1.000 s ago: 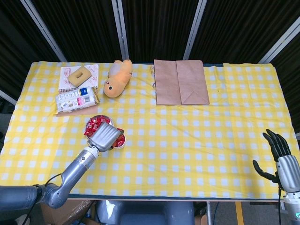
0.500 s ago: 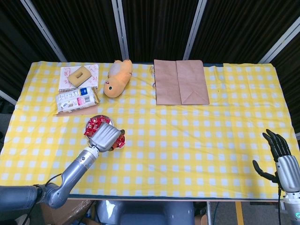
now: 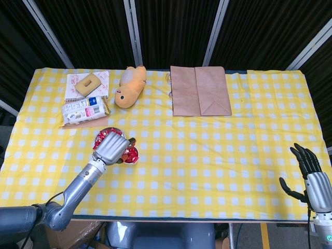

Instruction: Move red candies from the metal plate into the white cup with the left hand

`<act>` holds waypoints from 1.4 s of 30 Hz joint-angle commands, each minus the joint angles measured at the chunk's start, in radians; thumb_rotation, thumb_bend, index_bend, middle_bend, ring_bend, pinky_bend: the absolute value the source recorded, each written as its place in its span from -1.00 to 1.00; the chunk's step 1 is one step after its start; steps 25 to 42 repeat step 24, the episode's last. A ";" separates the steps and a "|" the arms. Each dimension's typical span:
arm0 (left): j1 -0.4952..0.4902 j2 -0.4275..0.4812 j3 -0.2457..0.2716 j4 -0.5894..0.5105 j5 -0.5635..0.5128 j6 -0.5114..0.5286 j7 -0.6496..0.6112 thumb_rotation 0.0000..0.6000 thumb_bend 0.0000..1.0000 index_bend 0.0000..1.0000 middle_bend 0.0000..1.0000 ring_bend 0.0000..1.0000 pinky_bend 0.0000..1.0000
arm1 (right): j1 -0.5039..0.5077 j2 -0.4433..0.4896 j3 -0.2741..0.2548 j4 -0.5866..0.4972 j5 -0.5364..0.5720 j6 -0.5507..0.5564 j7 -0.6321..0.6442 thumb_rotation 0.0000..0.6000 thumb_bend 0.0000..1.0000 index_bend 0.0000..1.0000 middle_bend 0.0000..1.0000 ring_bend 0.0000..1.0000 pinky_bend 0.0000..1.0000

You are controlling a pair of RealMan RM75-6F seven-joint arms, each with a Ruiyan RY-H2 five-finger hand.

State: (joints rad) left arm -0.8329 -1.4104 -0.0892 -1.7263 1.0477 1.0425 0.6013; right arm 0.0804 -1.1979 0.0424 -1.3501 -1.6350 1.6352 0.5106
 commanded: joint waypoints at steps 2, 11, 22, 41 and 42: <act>0.033 0.028 -0.012 -0.008 0.009 0.054 -0.023 1.00 -0.45 -0.33 0.76 0.93 0.88 | 0.000 0.000 0.000 0.001 0.003 -0.004 0.000 1.00 -0.15 -1.00 -1.00 -1.00 -1.00; 0.232 0.129 0.064 -0.097 0.146 0.322 -0.104 1.00 -0.72 -0.99 -0.95 -0.77 -0.63 | 0.005 -0.002 -0.001 0.012 0.016 -0.029 -0.035 1.00 -0.15 -1.00 -1.00 -1.00 -1.00; 0.512 0.226 0.245 -0.059 0.340 0.564 -0.281 1.00 -0.79 -1.00 -1.00 -1.00 -1.00 | 0.004 -0.020 0.000 0.024 0.034 -0.051 -0.144 1.00 -0.15 -1.00 -1.00 -1.00 -1.00; 0.550 0.224 0.257 -0.017 0.372 0.597 -0.329 1.00 -0.79 -1.00 -1.00 -1.00 -1.00 | 0.002 -0.024 -0.001 0.025 0.036 -0.051 -0.156 1.00 -0.15 -1.00 -1.00 -1.00 -1.00; 0.550 0.224 0.257 -0.017 0.372 0.597 -0.329 1.00 -0.79 -1.00 -1.00 -1.00 -1.00 | 0.002 -0.024 -0.001 0.025 0.036 -0.051 -0.156 1.00 -0.15 -1.00 -1.00 -1.00 -1.00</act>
